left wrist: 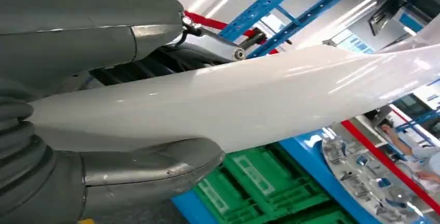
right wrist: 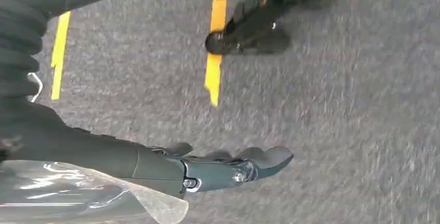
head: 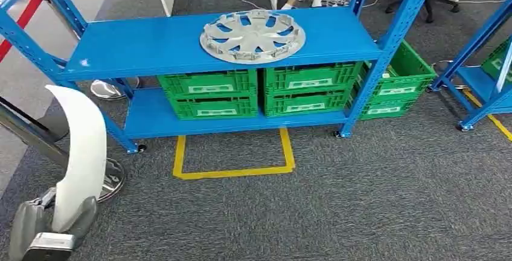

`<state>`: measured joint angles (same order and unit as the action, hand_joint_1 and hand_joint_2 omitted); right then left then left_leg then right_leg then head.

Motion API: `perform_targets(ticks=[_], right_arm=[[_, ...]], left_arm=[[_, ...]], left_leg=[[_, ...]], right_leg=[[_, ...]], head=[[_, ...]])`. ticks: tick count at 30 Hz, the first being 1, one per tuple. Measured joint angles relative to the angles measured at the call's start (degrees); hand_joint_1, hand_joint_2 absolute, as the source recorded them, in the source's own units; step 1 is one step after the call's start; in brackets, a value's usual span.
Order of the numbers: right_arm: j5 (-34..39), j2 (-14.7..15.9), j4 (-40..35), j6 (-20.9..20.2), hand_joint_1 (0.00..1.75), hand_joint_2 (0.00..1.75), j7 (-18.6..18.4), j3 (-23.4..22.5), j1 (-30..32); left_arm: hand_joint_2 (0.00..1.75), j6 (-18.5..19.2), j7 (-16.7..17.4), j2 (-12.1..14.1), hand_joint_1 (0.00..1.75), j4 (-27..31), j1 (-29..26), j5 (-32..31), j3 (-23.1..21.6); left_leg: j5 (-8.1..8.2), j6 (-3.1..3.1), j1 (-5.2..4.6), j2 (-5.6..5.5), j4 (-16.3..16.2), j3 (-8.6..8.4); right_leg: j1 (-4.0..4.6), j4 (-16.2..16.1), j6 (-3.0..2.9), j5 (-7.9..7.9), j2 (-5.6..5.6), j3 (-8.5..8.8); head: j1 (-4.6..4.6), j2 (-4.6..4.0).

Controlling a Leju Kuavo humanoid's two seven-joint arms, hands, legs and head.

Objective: Take the parts from the cabinet and place them on the table.

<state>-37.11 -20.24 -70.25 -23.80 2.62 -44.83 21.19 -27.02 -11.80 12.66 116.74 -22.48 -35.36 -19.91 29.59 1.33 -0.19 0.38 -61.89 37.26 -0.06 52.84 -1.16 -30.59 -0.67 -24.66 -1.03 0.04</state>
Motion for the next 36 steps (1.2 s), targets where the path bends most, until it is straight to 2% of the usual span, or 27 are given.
perform_targets(ticks=[1, 2, 3, 4, 6, 7, 8, 12, 13, 14, 16, 17, 18, 20, 21, 22, 24, 25, 27, 28, 29, 30, 31, 32, 33, 34, 36], right_arm=[[0.5, 0.0, -0.2, 0.0, 0.00, 1.75, -0.2, 0.3, 0.1], [1.0, 0.0, -0.3, 0.0, 0.00, 1.75, -0.4, 0.6, 0.3], [1.3, 0.0, -0.3, 0.2, 0.00, 1.75, -0.5, 0.7, 0.4], [1.6, 0.0, -0.4, 0.2, 0.00, 1.75, -0.6, 0.9, 0.5], [1.7, 0.0, -0.6, 0.3, 0.00, 1.75, -0.7, 1.4, 0.7], [1.7, 0.0, -0.7, 0.3, 0.00, 1.75, -0.8, 1.6, 0.8], [1.8, 0.0, -0.8, 0.3, 0.00, 1.75, -0.8, 1.6, 0.8], [2.7, -0.1, -1.2, 0.1, 0.00, 1.75, -1.2, 2.0, 1.1], [3.1, 0.0, -1.4, 0.0, 0.00, 1.75, -1.3, 2.1, 1.2], [3.3, 0.0, -1.5, 0.0, 0.00, 1.75, -1.3, 2.1, 1.3], [3.4, 0.0, -1.6, -0.2, 0.00, 1.75, -1.4, 2.3, 1.3], [3.5, 0.0, -1.6, -0.2, 0.00, 1.75, -1.4, 2.3, 1.3], [3.5, 0.0, -1.6, -0.2, 0.00, 1.75, -1.4, 2.4, 1.3], [3.5, 0.0, -1.6, -0.2, 0.00, 1.75, -1.5, 2.4, 1.3], [3.5, 0.0, -1.6, -0.2, 0.00, 1.75, -1.5, 2.5, 1.3], [3.5, 0.0, -1.7, -0.2, 0.00, 1.75, -1.5, 2.5, 1.3], [3.5, 0.0, -2.1, -0.2, 0.00, 1.75, -1.4, 2.7, 1.3], [3.5, 0.0, -2.1, -0.2, 0.00, 1.75, -1.4, 2.8, 1.3], [3.5, 0.0, -2.1, -0.2, 0.00, 1.75, -1.5, 2.9, 1.5], [3.5, -0.1, -2.1, -0.2, 0.00, 1.75, -1.5, 2.9, 1.6], [3.5, -0.1, -2.2, -0.2, 0.00, 1.75, -1.5, 2.9, 1.5], [3.6, -0.1, -2.2, -0.2, 0.00, 1.75, -1.5, 2.9, 1.7], [3.7, -0.1, -2.2, -0.3, 0.00, 1.75, -1.5, 2.9, 1.8], [3.8, -0.1, -2.2, -0.3, 0.00, 1.75, -1.6, 2.9, 1.9], [4.1, -0.1, -2.2, -0.3, 0.00, 1.75, -1.8, 2.9, 1.9], [4.3, -0.1, -2.2, -0.4, 0.00, 1.75, -2.0, 3.0, 1.9], [4.7, -0.1, -2.2, -0.6, 0.00, 1.75, -2.3, 3.2, 1.9]], left_arm=[[1.75, 0.0, 0.2, 0.0, 1.75, 0.0, 0.0, 0.1, 0.0], [1.75, 0.0, 0.2, 0.0, 1.75, 0.0, 0.0, 0.1, -0.1], [1.75, 0.0, 0.2, 0.1, 1.75, 0.0, 0.0, 0.1, -0.2], [1.75, 0.0, 0.2, 0.1, 1.75, 0.0, 0.0, 0.1, -0.2], [1.75, 0.0, 0.2, 0.2, 1.75, 0.0, 0.0, 0.2, -0.3], [1.75, 0.0, 0.2, 0.2, 1.75, 0.0, 0.0, 0.2, -0.3], [1.75, 0.0, 0.2, 0.3, 1.75, 0.0, 0.1, 0.2, -0.3], [1.75, -0.2, 0.4, 0.4, 1.75, 0.0, 0.1, 0.3, -0.3], [1.75, -0.2, 0.5, 0.4, 1.75, 0.0, 0.2, 0.3, -0.4], [1.75, -0.2, 0.6, 0.4, 1.75, 0.0, 0.3, 0.3, -0.4], [1.75, -0.3, 0.7, 0.4, 1.75, 0.0, 0.2, 0.4, -0.4], [1.75, -0.3, 0.7, 0.4, 1.75, 0.0, 0.2, 0.4, -0.4], [1.75, -0.3, 0.8, 0.4, 1.75, 0.0, 0.2, 0.4, -0.4], [1.75, -0.3, 0.9, 0.4, 1.75, 0.0, 0.2, 0.4, -0.4], [1.75, -0.3, 0.9, 0.4, 1.75, 0.0, 0.2, 0.4, -0.4], [1.75, -0.3, 0.9, 0.4, 1.75, 0.0, 0.2, 0.4, -0.4], [1.75, -0.3, 0.9, 0.4, 1.75, 0.0, 0.2, 0.4, -0.4], [1.75, -0.3, 0.9, 0.4, 1.75, 0.0, 0.2, 0.4, -0.4], [1.75, -0.3, 0.9, 0.3, 1.75, 0.0, 0.2, 0.4, -0.5], [1.75, -0.3, 0.9, 0.5, 1.75, 0.0, 0.1, 0.4, -0.5], [1.75, -0.3, 0.9, 0.4, 1.75, 0.0, 0.0, 0.5, -0.6], [1.75, -0.3, 0.9, 0.5, 1.75, 0.0, 0.0, 0.5, -0.6], [1.75, -0.3, 0.9, 0.5, 1.75, 0.0, 0.1, 0.5, -0.6], [1.75, -0.4, 0.9, 0.4, 1.75, 0.0, 0.0, 0.5, -0.6], [1.75, -0.4, 0.9, 0.4, 1.75, 0.0, 0.0, 0.6, -0.6], [1.75, -0.5, 0.9, 0.4, 1.75, 0.0, 0.0, 0.6, -0.6], [1.75, -0.6, 0.9, 0.4, 1.75, 0.0, 0.0, 0.7, -0.6]], left_leg=[[3.52, 0.28, 0.18, 0.00, -5.2, 1.06], [5.29, 0.42, 0.28, 0.00, -9.5, 1.62], [5.11, 0.49, 0.32, 0.00, -11.7, 1.47], [3.60, 0.50, 0.36, 0.00, -11.6, 0.40], [-0.54, 0.18, 0.39, -0.04, -5.2, -4.73], [-1.35, -0.15, 0.36, -0.17, -0.2, -8.14], [-0.47, -0.53, 0.10, -0.37, 3.5, -10.27], [-1.01, -1.91, -0.12, -0.30, 5.4, -9.45], [-0.83, -2.31, 0.46, 0.00, 7.4, -9.92], [-1.27, -2.84, 0.42, -0.14, 7.0, -9.10], [-2.12, -3.18, 0.35, 0.07, 6.9, -7.85], [-2.68, -3.19, 0.27, 0.19, 6.8, -7.24], [-3.22, -3.18, 0.22, 0.32, 6.7, -6.59], [-4.18, -2.99, 0.14, 0.43, 6.4, -5.21], [-4.65, -2.85, 0.11, 0.42, 6.2, -4.50], [-5.10, -2.64, 0.10, 0.37, 5.9, -3.83], [-5.99, -1.99, -0.18, 0.31, 5.5, -3.18], [-6.67, -1.69, -0.11, 0.38, 5.7, -3.20], [-7.58, -1.05, -0.01, 0.31, 5.7, -2.86], [-7.33, -0.79, 0.13, 0.12, 5.4, -2.34], [-4.06, -0.26, 0.13, -0.07, 4.2, -1.80], [0.60, 0.06, 0.31, -0.13, 1.1, -1.28], [4.39, 0.36, 0.41, -0.13, -3.0, -0.86], [6.63, 0.55, 0.51, -0.14, -7.1, -0.51], [7.15, 0.66, 0.55, -0.13, -10.4, -0.44], [5.79, 0.73, 0.57, -0.13, -11.7, -1.09], [0.97, 0.59, 0.58, -0.14, -7.9, -5.20]], right_leg=[[0.04, 0.4, 0.03, 0.49, -0.07, -1.01], [0.06, 0.8, 0.04, 0.94, -0.16, -2.04], [0.05, 1.3, 0.06, 1.31, -0.23, -2.69], [0.04, 1.9, 0.09, 1.67, -0.28, -3.62], [0.04, 3.1, 0.36, 2.35, -0.23, -5.63], [0.04, 3.4, 0.54, 2.50, -0.20, -6.14], [0.38, 3.9, 0.73, 2.64, -0.25, -6.88], [0.21, 3.9, 2.19, 4.77, -0.20, -8.19], [0.14, 4.6, 2.41, 3.28, 0.26, -9.00], [0.17, 6.4, 2.71, 0.59, 0.51, -10.40], [-0.19, 14.4, 3.10, -5.19, 0.53, -12.42], [-0.19, 18.7, 3.29, -7.05, 0.53, -13.24], [-0.18, 21.4, 3.40, -6.97, 0.52, -13.34], [-0.18, 19.3, 3.36, -2.73, 0.52, -10.28], [-0.18, 15.2, 3.16, -0.41, 0.52, -7.30], [-0.17, 10.0, 2.87, 0.59, 0.55, -3.70], [0.06, 0.3, 2.31, -2.33, 0.69, 2.48], [0.20, 1.0, 2.07, -1.98, 0.71, 1.22], [0.37, 1.2, 1.29, -1.41, 0.64, 0.59], [-0.20, 0.9, 0.65, -0.53, 0.37, -0.19], [-0.07, 1.0, 0.22, 0.19, 0.29, -1.07], [-0.07, 1.1, -0.22, 0.89, 0.06, -1.91], [-0.01, 1.2, -0.22, 1.59, -0.04, -2.73], [0.06, 1.4, -0.26, 2.24, -0.10, -3.59], [0.07, 1.7, -0.22, 2.80, -0.17, -4.48], [0.07, 2.3, -0.17, 3.33, -0.22, -5.35], [0.06, 3.5, 0.15, 4.36, -0.23, -7.96]], head=[[0.00, 0.00], [0.04, 0.00], [0.00, 0.00], [0.06, 0.00], [0.04, 0.00], [0.02, 0.00], [0.04, 0.00], [0.02, 0.00], [0.02, 0.00], [-0.37, 0.00], [-0.48, 0.00], [-0.44, 0.00], [-0.48, 0.00], [-0.48, 0.00], [-0.46, 0.00], [-0.48, 0.00], [-0.37, 0.00], [-0.37, 0.00], [-0.57, 0.00], [-0.59, 0.00], [-0.33, 0.00], [-0.11, 0.00], [-0.09, 0.00], [-0.04, 0.00], [-0.09, 0.00], [0.04, 0.00], [0.00, 0.00]])
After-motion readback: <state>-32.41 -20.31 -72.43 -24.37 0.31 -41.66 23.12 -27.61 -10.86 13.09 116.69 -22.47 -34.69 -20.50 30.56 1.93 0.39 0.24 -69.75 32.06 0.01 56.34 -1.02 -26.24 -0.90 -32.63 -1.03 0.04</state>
